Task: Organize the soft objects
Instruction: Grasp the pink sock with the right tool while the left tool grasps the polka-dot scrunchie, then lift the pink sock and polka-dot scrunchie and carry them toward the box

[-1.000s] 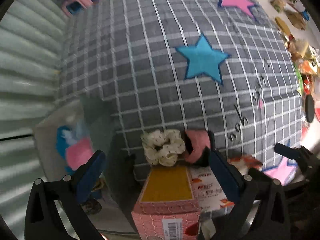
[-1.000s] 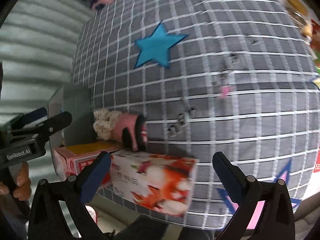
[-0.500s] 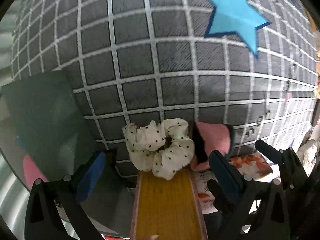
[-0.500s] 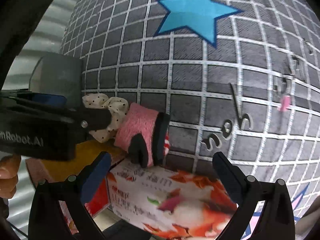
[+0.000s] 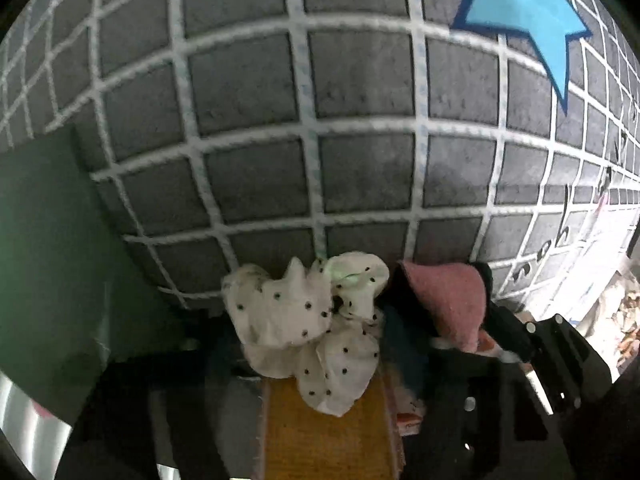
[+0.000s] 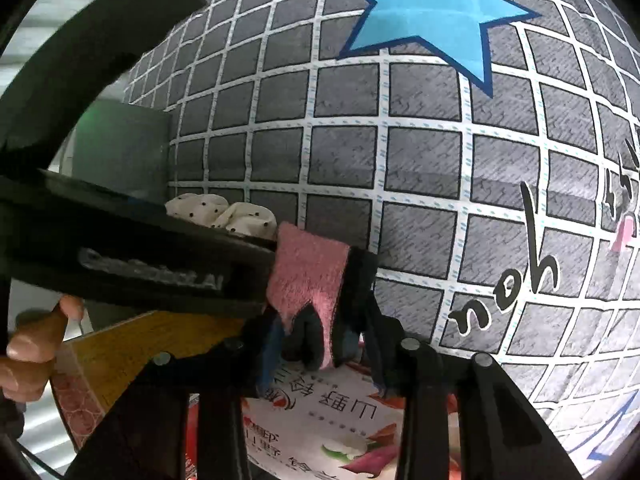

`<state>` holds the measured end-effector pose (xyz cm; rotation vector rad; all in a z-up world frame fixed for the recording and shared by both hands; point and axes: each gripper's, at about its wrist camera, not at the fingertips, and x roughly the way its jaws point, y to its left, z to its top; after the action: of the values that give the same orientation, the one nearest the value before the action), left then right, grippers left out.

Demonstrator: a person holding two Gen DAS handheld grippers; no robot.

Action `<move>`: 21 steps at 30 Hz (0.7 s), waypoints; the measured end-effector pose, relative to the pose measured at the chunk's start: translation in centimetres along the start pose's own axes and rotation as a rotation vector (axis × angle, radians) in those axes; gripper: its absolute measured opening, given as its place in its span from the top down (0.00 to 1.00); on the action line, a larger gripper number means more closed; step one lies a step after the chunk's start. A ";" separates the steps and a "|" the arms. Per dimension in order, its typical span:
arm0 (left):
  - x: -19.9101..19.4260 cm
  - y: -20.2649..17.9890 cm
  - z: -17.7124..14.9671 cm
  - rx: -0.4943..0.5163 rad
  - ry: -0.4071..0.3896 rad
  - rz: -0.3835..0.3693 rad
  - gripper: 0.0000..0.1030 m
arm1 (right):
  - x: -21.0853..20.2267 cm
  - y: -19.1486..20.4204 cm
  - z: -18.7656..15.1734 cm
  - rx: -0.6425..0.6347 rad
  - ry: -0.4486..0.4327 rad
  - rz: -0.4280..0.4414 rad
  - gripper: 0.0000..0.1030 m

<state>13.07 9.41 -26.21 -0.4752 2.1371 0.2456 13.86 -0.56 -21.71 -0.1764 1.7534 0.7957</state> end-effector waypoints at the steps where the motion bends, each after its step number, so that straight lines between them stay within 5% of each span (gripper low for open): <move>1: 0.3 -0.1 -0.1 0.002 0.014 -0.004 0.54 | -0.1 -0.1 0.0 0.003 -0.003 0.009 0.66; 3: 0.5 -0.6 -0.5 0.015 0.012 -0.005 0.72 | -0.7 -0.9 -0.3 0.034 -0.016 0.041 0.66; 5: 0.5 -1.0 -1.2 0.024 -0.026 -0.026 0.77 | -1.9 -2.2 -0.7 0.064 -0.034 0.062 0.66; 21: -10.1 -8.1 -10.4 0.125 -0.480 -0.021 0.78 | -11.4 -9.0 -4.2 0.186 -0.187 0.099 0.66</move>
<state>14.00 0.92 -11.92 -0.3254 1.6660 0.1902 18.90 -13.03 -14.72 0.1068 1.6567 0.6919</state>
